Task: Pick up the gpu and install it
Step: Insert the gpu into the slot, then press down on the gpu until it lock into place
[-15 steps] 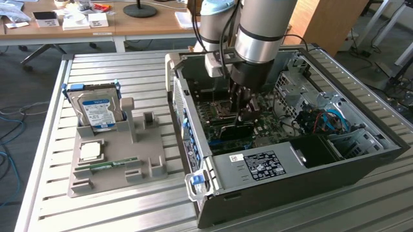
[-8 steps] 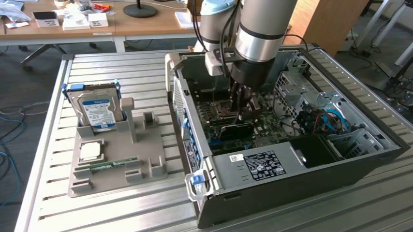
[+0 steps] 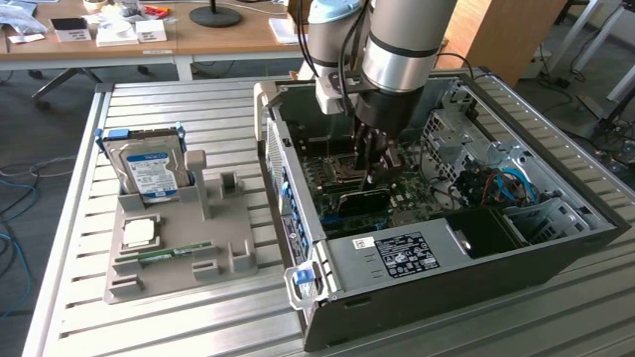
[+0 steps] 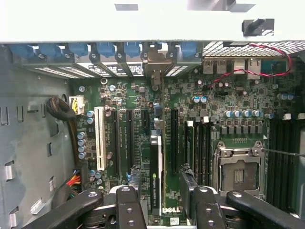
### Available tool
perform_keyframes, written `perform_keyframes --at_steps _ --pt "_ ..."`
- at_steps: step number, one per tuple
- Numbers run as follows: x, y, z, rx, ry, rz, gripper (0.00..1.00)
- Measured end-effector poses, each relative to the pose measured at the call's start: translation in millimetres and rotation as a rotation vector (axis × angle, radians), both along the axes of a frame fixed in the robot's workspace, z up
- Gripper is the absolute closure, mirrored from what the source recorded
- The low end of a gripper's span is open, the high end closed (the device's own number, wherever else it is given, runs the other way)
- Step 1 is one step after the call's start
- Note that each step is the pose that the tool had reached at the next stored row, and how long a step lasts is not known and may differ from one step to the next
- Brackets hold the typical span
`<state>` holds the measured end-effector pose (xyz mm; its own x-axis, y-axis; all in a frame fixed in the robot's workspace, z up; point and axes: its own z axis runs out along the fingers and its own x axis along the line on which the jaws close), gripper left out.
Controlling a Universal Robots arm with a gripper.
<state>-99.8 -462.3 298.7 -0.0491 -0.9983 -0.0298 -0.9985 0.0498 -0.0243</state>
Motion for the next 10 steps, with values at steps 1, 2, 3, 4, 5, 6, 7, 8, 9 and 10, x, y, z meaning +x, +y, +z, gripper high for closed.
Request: perform_keyframes --at_steps 1,2,3,4,5,6,7,8,9,10 --pt "0.0 0.0 0.0 0.0000 0.0000 0.000 0.54" --pt "0.0 0.0 0.0 0.0000 0.0000 0.000 0.54" --pt "0.0 0.0 0.1 -0.0002 0.0001 0.000 0.54" --pt "0.0 0.0 0.1 -0.0003 0.0001 0.000 0.54" --pt "0.0 0.0 0.1 -0.0002 0.0001 0.000 0.54" --pt "0.0 0.0 0.1 -0.0002 0.0000 0.000 0.54" --pt "0.0 0.0 0.1 -0.0002 0.0001 0.000 0.54" --pt "0.0 0.0 0.1 -0.0002 0.0001 0.000 0.54" --pt "0.0 0.0 0.1 -0.0002 0.0001 0.000 0.54" --pt "0.0 0.0 0.1 -0.0002 0.0001 0.000 0.54"
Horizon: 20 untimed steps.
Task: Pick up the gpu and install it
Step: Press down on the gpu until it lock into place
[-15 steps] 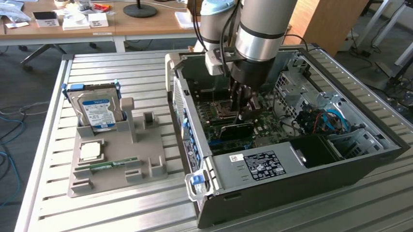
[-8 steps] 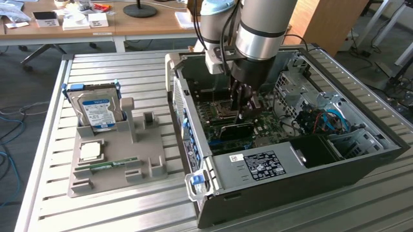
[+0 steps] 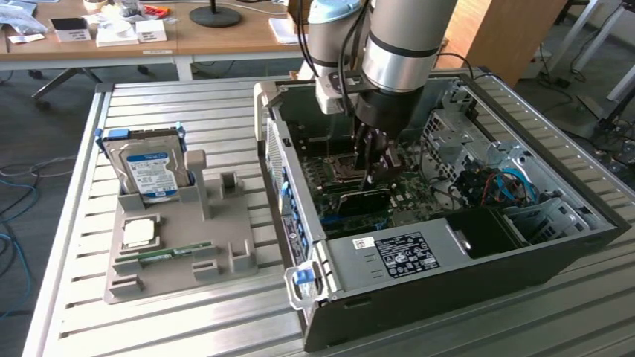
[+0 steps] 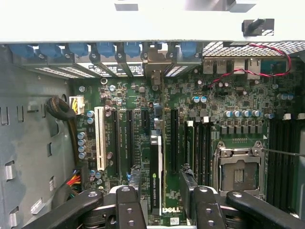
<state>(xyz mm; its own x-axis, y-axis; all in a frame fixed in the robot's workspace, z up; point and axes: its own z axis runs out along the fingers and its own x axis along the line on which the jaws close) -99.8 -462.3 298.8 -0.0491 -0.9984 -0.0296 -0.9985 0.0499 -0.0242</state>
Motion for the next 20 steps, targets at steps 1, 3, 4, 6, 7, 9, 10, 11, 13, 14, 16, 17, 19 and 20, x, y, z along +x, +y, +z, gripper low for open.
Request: perform_keyframes --at_steps 1,3,4,6,7,9,10,11,13,14,16,17,19,20 --pt "0.0 0.0 0.0 0.0000 0.0000 0.000 0.54" --pt "0.0 0.0 0.0 0.0000 0.0000 0.000 0.54" --pt "0.0 0.0 0.0 0.0000 0.0000 0.000 0.54" --pt "0.0 0.0 0.0 0.0000 0.0000 0.000 0.62" --pt "0.0 0.0 0.0 0.0000 0.0000 0.000 0.68" --pt "0.0 0.0 0.0 0.0000 0.0000 0.000 0.74" --pt "0.0 0.0 0.0 0.0000 0.0000 0.000 0.74" --pt "0.0 0.0 0.0 0.0000 0.0000 0.000 0.80" --pt "0.0 0.0 0.0 0.0000 0.0000 0.000 0.85" --pt "0.0 0.0 0.0 0.0000 0.0000 0.000 0.89" --pt "0.0 0.0 0.0 0.0000 0.0000 0.000 0.89" --pt "0.0 0.0 0.0 0.0000 0.0000 0.000 0.89" --pt "0.0 0.0 0.0 0.0000 0.0000 0.000 0.89" --pt "0.0 0.0 0.0 0.0000 0.0000 0.000 0.89"
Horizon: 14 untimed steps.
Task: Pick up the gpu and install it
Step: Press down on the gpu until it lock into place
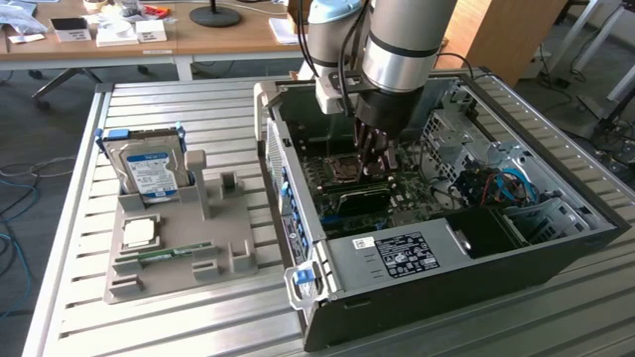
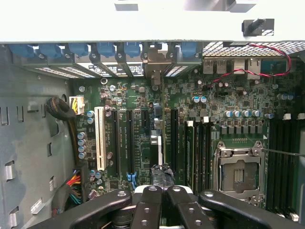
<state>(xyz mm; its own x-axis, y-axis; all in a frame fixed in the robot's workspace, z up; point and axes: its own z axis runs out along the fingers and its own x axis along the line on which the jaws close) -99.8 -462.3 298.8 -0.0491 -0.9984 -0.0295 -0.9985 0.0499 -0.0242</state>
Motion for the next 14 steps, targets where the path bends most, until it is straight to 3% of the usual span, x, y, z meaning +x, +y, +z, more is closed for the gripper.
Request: perform_keyframes --at_steps 7,10,13,14 --pt "0.0 0.0 0.0 -0.0013 0.0009 0.000 0.89" --pt "0.0 0.0 0.0 -0.0014 0.0056 0.000 0.89" --pt "-0.1 0.2 -0.1 -0.0016 0.0156 0.000 0.89" --pt "-0.1 0.2 -0.2 -0.0017 0.0159 -0.001 0.89"
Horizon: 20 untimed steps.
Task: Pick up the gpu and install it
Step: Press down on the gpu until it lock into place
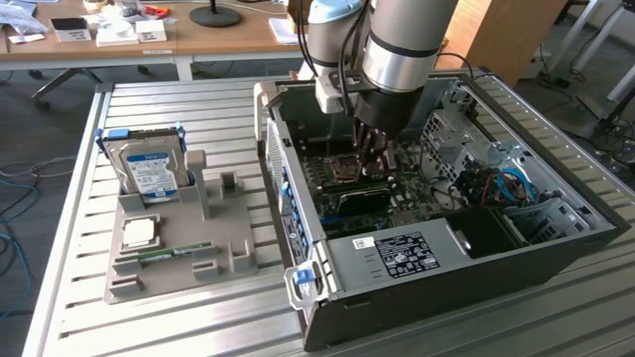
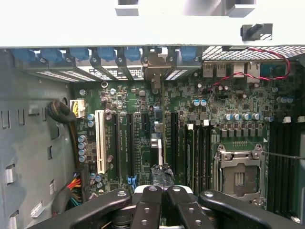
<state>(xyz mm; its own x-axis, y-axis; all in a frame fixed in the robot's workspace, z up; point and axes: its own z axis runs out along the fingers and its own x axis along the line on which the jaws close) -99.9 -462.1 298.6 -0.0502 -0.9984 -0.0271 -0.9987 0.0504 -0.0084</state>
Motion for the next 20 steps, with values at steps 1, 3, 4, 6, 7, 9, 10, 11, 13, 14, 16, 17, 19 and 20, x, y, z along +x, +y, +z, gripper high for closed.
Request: perform_keyframes --at_steps 1,3,4,6,7,9,10,11,13,14,16,17,19,20 --pt "0.0 0.0 0.0 0.0000 0.0000 0.000 0.89" --pt "0.1 0.0 -0.2 0.0003 0.0000 0.000 0.89" --pt "0.1 0.0 -0.2 0.0003 0.0000 0.000 0.89" --pt "1.6 0.4 -0.4 0.0006 -0.0002 0.000 0.89" --pt "2.9 0.5 -0.4 0.0004 -0.0001 0.000 0.89" --pt "4.3 0.8 -0.6 0.0005 -0.0001 0.000 0.89" --pt "4.3 1.2 -1.2 0.0004 -0.0001 0.000 0.89" --pt "4.2 1.8 -2.3 0.0004 -0.0001 0.000 0.89" --pt "3.9 3.5 -4.1 0.0002 0.0000 -0.001 0.89" --pt "3.8 4.2 -4.6 0.0003 -0.0001 -0.002 0.89" --pt "3.9 4.3 -4.9 0.0005 -0.0001 -0.002 0.89" --pt "3.9 4.3 -4.9 0.0004 -0.0001 -0.002 0.89" --pt "3.8 4.4 -4.8 0.0003 -0.0001 -0.002 0.89" --pt "3.8 4.4 -5.1 0.0000 0.0000 -0.002 0.89"
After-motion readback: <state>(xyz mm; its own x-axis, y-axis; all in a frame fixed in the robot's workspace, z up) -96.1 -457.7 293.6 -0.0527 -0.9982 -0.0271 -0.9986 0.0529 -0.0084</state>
